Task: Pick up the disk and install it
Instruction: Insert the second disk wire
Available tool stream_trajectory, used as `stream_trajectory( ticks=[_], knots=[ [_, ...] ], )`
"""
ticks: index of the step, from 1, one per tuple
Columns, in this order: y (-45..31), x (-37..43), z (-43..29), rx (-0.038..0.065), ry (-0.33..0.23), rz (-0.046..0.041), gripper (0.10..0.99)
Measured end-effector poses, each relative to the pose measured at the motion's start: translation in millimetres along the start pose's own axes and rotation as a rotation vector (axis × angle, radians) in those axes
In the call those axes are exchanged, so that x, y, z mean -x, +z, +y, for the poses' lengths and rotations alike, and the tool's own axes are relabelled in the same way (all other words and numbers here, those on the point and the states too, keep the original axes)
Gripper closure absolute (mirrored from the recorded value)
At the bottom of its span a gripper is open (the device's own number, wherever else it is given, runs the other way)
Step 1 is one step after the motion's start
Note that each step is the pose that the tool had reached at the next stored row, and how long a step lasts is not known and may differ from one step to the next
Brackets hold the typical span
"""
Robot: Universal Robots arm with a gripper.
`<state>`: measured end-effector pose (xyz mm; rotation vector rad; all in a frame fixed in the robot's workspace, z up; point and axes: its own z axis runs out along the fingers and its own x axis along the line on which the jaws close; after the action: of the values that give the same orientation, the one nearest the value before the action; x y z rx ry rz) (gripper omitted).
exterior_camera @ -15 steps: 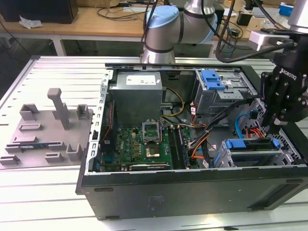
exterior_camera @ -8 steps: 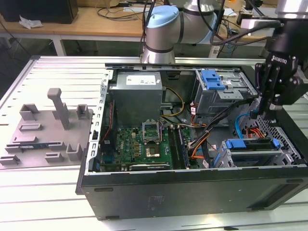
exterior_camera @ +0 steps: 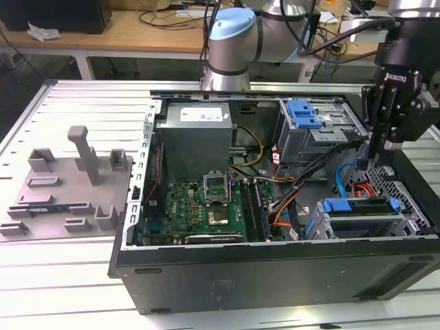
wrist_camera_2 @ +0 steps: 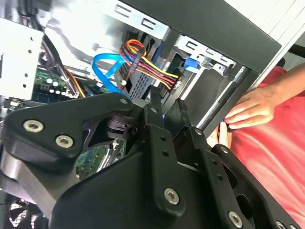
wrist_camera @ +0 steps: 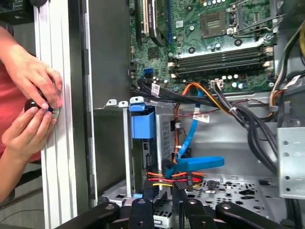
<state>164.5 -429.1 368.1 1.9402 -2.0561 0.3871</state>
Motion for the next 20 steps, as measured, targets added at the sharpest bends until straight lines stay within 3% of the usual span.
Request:
stream_trajectory(
  ticks=[7, 8, 12, 13, 14, 15, 20],
  knots=[
    [-0.7, 1.8, 8.5, 0.008, 0.011, 0.0004, 0.784],
    [-0.1, 2.0, 9.9, 0.024, 0.035, 0.0010, 0.784],
    [1.2, 2.6, 10.0, 0.053, 0.091, 0.0017, 0.784],
    [1.4, 3.2, 10.0, 0.057, 0.091, 0.0148, 0.784],
    [1.3, 3.6, 10.1, 0.057, 0.092, 0.0231, 0.784],
    [1.3, 3.6, 10.1, 0.056, 0.092, 0.0257, 0.784],
    [3.3, 4.7, 10.0, 0.056, 0.088, 0.0305, 0.784]
  ],
)
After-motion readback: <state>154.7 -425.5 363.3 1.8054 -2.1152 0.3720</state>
